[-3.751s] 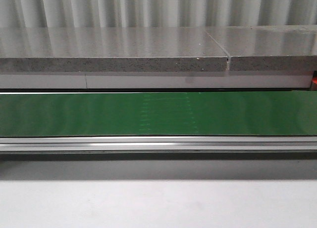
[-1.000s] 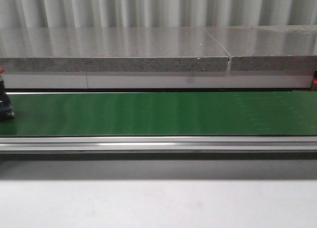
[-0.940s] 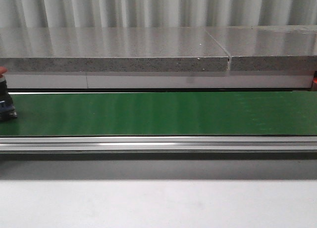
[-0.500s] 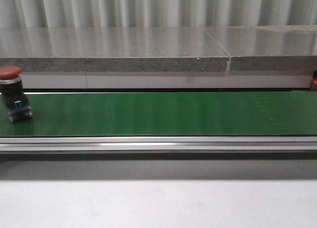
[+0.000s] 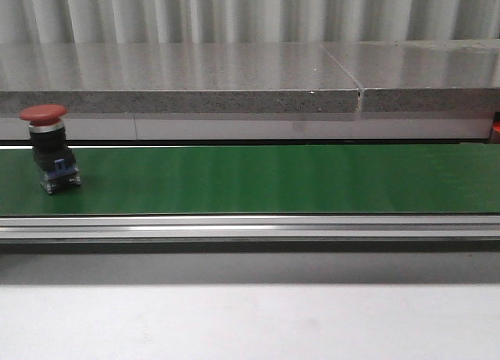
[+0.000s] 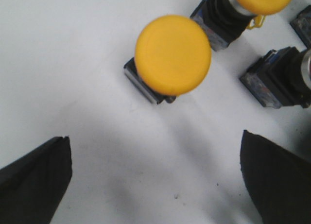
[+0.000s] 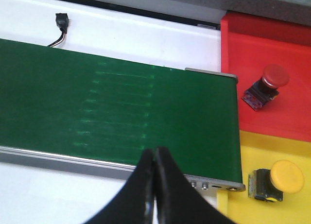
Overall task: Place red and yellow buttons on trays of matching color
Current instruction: 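Move the left gripper over a yellow push button and lower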
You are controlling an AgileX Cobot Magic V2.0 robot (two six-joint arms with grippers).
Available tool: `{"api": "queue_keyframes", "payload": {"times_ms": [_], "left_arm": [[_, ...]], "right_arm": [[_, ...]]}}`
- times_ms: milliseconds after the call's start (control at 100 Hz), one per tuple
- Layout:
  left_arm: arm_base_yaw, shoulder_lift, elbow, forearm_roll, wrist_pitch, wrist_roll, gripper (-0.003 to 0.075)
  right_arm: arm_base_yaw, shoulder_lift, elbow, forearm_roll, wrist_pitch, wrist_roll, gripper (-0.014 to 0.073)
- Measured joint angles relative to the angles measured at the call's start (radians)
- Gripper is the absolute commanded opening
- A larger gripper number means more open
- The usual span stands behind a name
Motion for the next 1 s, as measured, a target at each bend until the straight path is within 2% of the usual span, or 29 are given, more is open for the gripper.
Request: {"api": "queue_keyframes", "payload": {"times_ms": [280,520,1000], "left_arm": [[0.0,0.056,-0.104,0.029,0.032,0.0,0.0652],[0.0,0.073,-0.124,0.031,0.021,0.001,0.0652],[0.0,0.23,-0.206,0.031,0.029,0.001,0.0643]], "right_arm": [[0.0,0.0,0.0,0.0,0.0,0.0,-0.0068],[0.0,0.0,0.0,0.0,0.0,0.0,-0.0068],[0.0,0.0,0.0,0.0,0.0,0.0,-0.0068]]}}
